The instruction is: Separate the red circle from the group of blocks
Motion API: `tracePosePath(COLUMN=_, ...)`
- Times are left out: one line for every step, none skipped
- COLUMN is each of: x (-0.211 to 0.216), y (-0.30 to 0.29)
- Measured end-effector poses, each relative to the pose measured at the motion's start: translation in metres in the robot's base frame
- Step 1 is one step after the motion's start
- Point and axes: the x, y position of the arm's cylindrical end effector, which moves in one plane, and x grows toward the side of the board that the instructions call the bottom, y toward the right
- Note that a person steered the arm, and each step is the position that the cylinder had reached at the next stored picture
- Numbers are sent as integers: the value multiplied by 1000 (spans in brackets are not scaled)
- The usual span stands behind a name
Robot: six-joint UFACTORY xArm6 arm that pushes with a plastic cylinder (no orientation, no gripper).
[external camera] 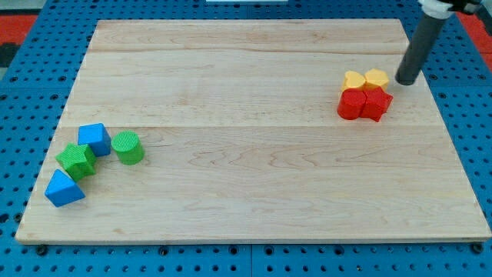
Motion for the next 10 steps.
tracePosePath(x=0, y=-4)
tracePosePath(x=0, y=-4)
tracePosePath(x=0, y=24)
tracePosePath(x=6, y=82)
tracePosePath(x=28, y=86)
tracePosePath(x=71, y=86)
tracePosePath(x=105, y=59)
tracePosePath(x=114, y=9)
tracePosePath(x=115, y=-40)
tracePosePath(x=111, y=14)
